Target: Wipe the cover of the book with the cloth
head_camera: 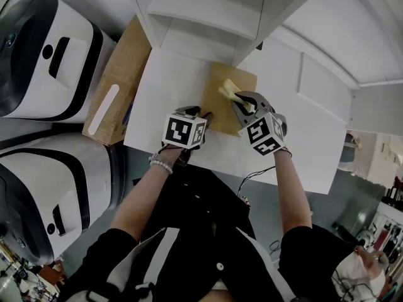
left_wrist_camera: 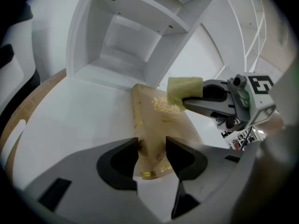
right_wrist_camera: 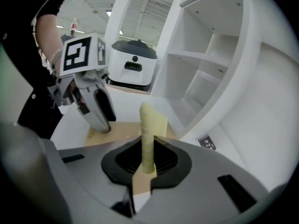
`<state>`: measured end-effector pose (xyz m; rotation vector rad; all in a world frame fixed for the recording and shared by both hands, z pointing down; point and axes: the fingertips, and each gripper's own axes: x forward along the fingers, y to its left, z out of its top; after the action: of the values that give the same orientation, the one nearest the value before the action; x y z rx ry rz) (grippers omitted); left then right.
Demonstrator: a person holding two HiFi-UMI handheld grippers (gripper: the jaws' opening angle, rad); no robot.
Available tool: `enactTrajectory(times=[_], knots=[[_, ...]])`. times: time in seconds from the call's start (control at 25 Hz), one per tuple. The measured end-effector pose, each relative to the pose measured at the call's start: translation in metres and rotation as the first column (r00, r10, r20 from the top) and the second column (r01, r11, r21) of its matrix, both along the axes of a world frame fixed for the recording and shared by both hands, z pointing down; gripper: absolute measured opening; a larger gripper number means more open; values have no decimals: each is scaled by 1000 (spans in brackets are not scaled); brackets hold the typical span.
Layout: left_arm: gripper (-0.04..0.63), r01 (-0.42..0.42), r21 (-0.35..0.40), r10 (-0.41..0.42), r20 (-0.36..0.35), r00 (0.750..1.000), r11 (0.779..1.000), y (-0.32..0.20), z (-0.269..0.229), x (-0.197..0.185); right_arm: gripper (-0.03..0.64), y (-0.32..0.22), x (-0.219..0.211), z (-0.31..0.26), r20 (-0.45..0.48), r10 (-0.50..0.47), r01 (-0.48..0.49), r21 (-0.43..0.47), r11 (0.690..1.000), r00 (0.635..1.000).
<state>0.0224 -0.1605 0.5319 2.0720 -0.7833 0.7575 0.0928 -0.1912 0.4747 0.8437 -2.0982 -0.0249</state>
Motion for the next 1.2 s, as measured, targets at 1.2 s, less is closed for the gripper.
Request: enactTrajectory(times=[1.2], knots=[[187, -16, -7, 16, -7, 1000, 1000, -1, 0, -1, 38, -34, -1, 39, -157, 96, -99, -10, 995, 983]])
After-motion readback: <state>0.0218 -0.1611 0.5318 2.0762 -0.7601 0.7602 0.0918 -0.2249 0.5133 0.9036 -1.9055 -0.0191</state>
